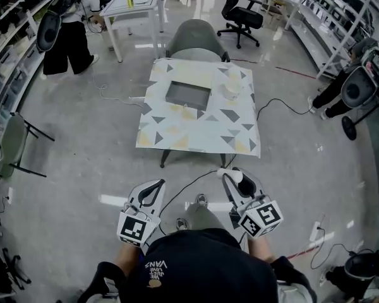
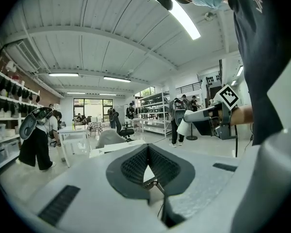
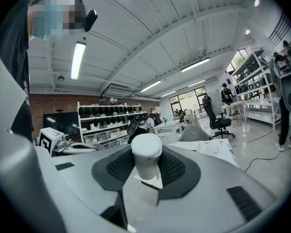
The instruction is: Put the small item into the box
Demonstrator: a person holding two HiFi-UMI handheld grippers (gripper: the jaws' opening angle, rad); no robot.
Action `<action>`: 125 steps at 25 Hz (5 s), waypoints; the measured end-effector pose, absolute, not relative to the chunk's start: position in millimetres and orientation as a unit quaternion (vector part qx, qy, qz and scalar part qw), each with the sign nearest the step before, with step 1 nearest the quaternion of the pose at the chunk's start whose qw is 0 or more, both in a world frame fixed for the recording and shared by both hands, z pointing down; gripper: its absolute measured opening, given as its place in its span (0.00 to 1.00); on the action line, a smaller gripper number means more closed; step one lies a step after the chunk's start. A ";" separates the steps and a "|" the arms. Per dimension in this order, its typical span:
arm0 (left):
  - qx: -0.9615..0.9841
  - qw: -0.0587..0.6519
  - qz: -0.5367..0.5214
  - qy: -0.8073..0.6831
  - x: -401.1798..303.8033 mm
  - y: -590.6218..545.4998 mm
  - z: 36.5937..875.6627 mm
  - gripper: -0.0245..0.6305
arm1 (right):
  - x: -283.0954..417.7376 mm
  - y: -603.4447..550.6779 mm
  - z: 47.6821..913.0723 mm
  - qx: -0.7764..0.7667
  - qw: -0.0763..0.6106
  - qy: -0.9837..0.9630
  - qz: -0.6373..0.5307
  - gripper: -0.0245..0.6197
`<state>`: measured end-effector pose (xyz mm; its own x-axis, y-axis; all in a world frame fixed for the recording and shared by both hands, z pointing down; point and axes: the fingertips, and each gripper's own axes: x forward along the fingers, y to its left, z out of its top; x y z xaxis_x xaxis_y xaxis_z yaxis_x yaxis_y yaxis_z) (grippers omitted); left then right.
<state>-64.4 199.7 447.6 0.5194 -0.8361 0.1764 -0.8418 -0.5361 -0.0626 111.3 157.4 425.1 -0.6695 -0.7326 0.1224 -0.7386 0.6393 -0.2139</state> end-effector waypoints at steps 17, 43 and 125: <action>0.851 0.015 0.102 -0.514 -87.9 71.7 442.5 0.05 | 89.2 17.0 433.7 0.379 0.011 -0.916 0.130 0.25; 0.871 0.027 0.118 -0.477 -77.4 -99.7 459.7 0.05 | 83.0 -139.0 456.6 0.400 0.006 -0.904 0.151 0.25; 0.879 0.054 0.143 -0.451 -245.4 -192.7 500.5 0.05 | -14.3 -381.0 769.8 0.431 0.467 -0.740 0.220 0.25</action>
<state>-245.4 -192.7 500.5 0.5520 -0.7779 0.3004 -0.8086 -0.5873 -0.0350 -14.3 -381.0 769.8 -0.1931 -0.4321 0.8809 -0.8434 0.5319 0.0760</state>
